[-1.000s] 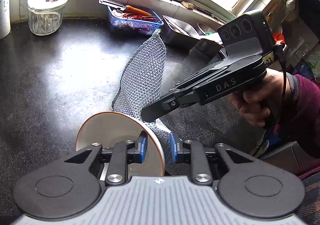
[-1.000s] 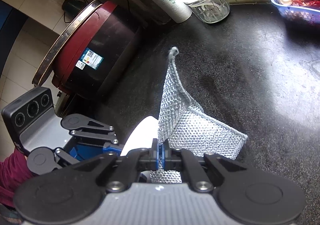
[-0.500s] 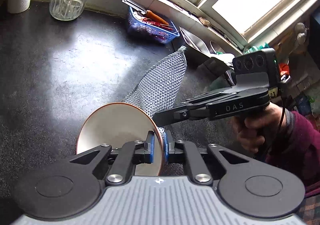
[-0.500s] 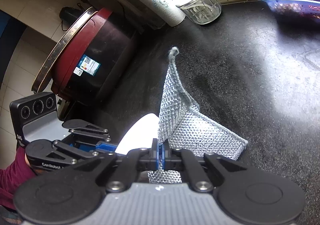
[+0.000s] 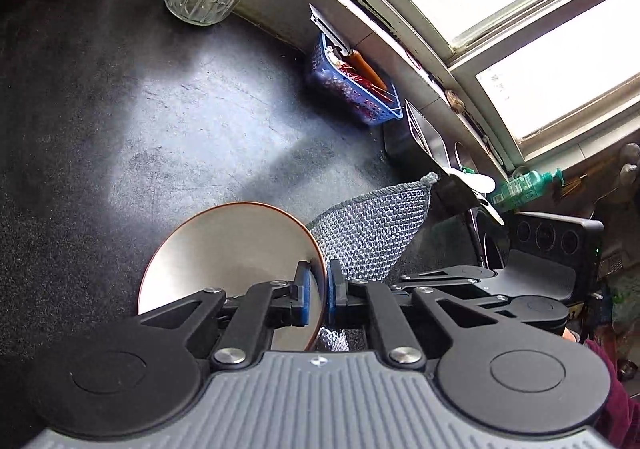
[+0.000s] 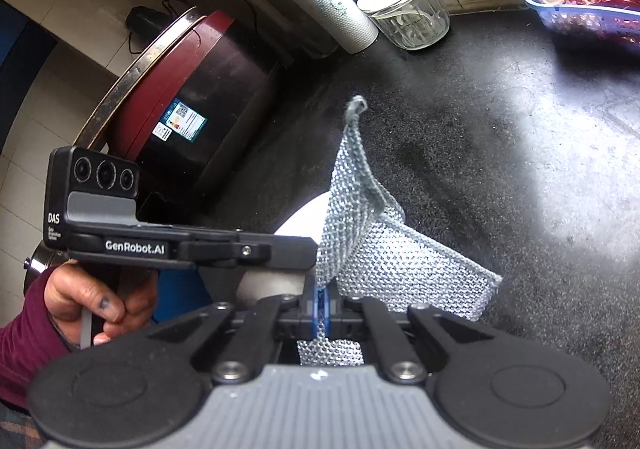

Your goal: Clean bowl

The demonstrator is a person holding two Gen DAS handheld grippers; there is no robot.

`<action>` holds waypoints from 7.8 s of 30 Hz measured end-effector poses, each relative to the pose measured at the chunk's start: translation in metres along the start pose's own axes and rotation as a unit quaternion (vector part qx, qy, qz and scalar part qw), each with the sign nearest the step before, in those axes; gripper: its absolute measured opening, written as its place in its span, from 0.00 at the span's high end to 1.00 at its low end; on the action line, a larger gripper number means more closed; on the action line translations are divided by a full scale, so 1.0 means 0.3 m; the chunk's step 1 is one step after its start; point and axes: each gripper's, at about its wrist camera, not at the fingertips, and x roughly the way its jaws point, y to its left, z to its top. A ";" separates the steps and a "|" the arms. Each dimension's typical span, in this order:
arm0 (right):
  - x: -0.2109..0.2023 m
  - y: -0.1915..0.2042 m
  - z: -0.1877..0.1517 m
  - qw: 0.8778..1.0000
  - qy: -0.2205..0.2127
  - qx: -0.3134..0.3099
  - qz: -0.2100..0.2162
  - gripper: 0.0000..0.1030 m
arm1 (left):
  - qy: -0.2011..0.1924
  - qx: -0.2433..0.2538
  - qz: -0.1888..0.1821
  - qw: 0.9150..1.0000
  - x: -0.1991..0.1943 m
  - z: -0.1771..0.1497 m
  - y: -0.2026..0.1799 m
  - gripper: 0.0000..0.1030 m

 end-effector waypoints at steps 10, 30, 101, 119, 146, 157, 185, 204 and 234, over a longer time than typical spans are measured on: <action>0.017 0.082 -0.033 1.000 0.001 -0.019 0.007 0.97 | -0.012 -0.024 0.012 1.000 0.009 0.008 0.002 0.93; 0.053 0.166 -0.002 0.996 0.012 -0.077 -0.045 0.97 | -0.012 -0.029 0.025 0.999 0.025 0.027 -0.005 0.93; 0.015 0.042 0.103 0.993 0.005 -0.107 -0.047 0.97 | 0.065 0.056 -0.066 0.994 0.014 0.063 0.066 0.95; 0.064 0.147 -0.010 0.991 0.010 -0.128 -0.024 0.97 | -0.030 -0.132 -0.047 0.990 0.018 0.063 0.131 0.95; 0.073 0.093 0.007 0.993 0.004 -0.111 -0.045 0.97 | 0.052 -0.049 -0.034 0.997 0.035 0.079 0.127 0.53; 0.084 0.095 0.036 0.992 0.005 -0.119 -0.050 0.97 | 0.097 0.172 0.004 0.980 -0.020 0.080 0.062 0.54; 0.036 0.066 0.087 0.987 -0.012 -0.140 -0.076 0.97 | 0.048 -0.031 -0.089 0.994 -0.001 0.076 0.136 0.95; 0.057 0.123 -0.002 0.986 0.015 -0.152 -0.067 0.97 | -0.004 -0.137 -0.077 0.988 0.041 0.076 0.149 0.91; 0.088 0.095 0.055 0.985 0.013 -0.153 -0.075 0.97 | 0.087 0.235 0.008 0.968 -0.011 0.061 0.013 0.75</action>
